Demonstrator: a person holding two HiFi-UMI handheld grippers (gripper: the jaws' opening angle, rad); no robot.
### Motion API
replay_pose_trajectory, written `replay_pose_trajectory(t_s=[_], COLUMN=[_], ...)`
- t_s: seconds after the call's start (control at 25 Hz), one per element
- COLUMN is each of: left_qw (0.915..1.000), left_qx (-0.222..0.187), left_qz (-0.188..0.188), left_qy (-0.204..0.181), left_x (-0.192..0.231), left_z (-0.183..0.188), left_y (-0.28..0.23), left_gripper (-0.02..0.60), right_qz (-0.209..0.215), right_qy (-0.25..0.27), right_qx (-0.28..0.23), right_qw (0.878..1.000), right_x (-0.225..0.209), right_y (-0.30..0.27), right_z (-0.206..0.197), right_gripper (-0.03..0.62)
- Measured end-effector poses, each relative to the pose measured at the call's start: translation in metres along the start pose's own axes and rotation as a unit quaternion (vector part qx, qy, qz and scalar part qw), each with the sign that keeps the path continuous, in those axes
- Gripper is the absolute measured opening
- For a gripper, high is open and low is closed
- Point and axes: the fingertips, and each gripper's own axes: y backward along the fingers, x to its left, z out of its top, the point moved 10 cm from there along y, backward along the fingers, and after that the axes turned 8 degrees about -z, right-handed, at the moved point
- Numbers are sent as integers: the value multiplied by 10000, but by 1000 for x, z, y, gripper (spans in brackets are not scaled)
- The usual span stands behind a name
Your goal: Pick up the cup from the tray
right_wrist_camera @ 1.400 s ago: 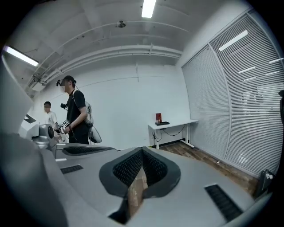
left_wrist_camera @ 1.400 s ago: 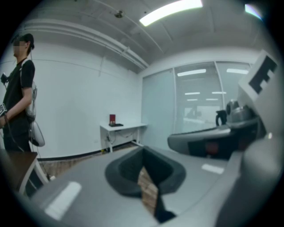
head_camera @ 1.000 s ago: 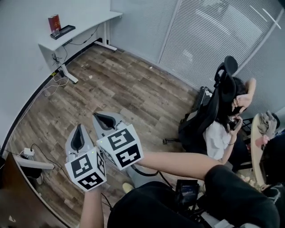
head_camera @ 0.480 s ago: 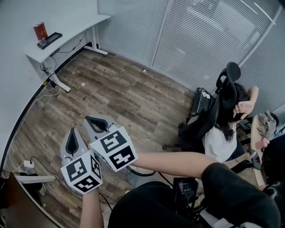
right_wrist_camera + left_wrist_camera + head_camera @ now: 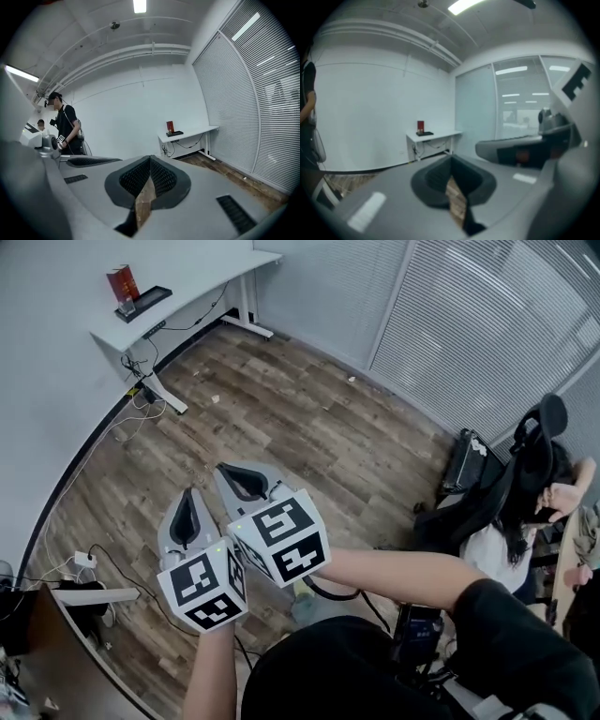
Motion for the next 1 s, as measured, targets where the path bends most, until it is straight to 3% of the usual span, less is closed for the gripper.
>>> replay_pose_trajectory(t_s=[0.36,1.0], left_qw=[9998,9999], left_qx=[14,39], left_qz=[167,-109], left_qy=[68,-37], left_x=[-7,-2], left_z=[6,25], left_y=[-32,-74], left_gripper=[0,0], right_qz=[257,-45], right_qy=[-59,-141], right_qx=[-147,-305], right_qw=[9995,9994], right_x=[-28,-53], right_y=[-23,-48], right_z=[7,24], right_gripper=[15,15])
